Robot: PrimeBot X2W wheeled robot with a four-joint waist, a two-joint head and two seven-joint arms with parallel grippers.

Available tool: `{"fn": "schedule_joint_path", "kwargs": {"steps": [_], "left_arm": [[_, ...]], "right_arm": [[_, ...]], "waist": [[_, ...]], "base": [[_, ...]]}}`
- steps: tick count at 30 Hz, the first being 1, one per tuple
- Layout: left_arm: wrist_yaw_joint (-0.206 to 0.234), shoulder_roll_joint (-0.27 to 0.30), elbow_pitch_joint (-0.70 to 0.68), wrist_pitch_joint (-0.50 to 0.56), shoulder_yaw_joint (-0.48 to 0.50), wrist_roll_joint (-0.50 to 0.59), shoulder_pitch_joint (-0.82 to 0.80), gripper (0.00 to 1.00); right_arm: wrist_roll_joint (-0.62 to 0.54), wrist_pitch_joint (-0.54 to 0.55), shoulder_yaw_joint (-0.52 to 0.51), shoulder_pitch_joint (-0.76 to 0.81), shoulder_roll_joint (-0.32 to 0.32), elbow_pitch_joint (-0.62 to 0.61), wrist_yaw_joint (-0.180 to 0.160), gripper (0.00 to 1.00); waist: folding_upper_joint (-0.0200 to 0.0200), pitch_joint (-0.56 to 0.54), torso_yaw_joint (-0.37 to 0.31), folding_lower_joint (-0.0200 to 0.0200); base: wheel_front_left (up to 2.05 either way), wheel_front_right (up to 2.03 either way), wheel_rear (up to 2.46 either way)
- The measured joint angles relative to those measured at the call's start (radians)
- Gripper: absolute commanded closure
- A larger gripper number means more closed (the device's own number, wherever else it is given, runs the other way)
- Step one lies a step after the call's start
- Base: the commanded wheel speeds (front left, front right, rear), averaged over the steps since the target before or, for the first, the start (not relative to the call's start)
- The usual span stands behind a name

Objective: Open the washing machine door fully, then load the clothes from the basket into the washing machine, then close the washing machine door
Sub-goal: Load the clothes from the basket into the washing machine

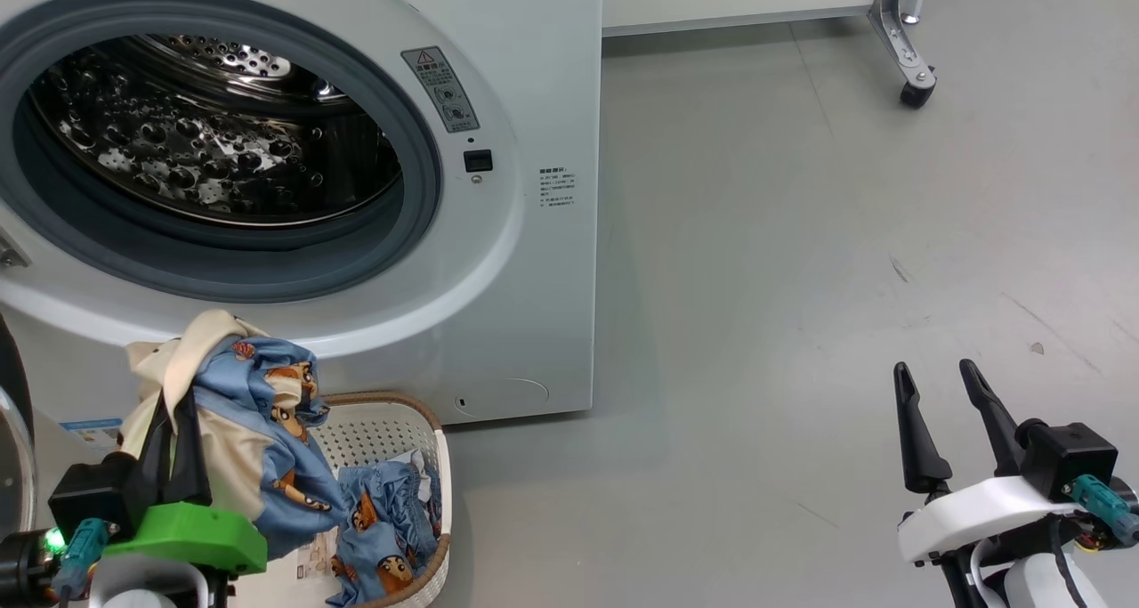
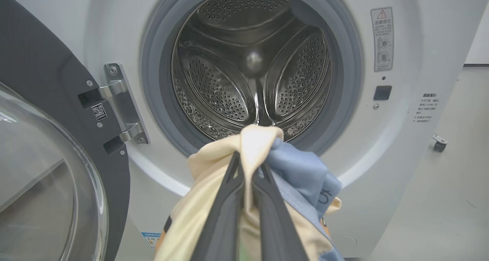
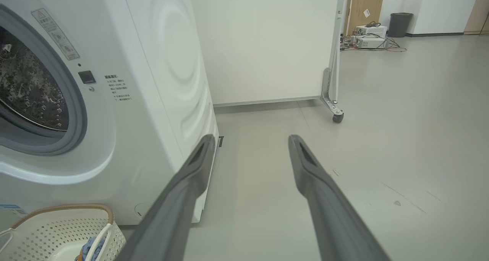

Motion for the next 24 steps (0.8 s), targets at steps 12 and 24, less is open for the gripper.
{"fn": "schedule_joint_path", "kwargs": {"steps": [12, 24], "left_arm": [[0.0, -0.001, -0.021, 0.0, -0.005, 0.0, 0.029, 1.0], [0.0, -0.002, -0.051, 0.0, -0.027, 0.0, 0.047, 1.0]], "right_arm": [[0.0, 0.0, -0.001, 0.003, -0.001, -0.013, 0.0, 0.0], [0.004, 0.0, -0.01, 0.015, -0.001, -0.035, 0.0, 0.0]], "waist": [[0.0, -0.001, 0.007, 0.0], [0.0, 0.025, 0.017, 0.0]], "base": [[0.0, 0.0, 0.0], [0.0, 0.0, 0.0]]}}
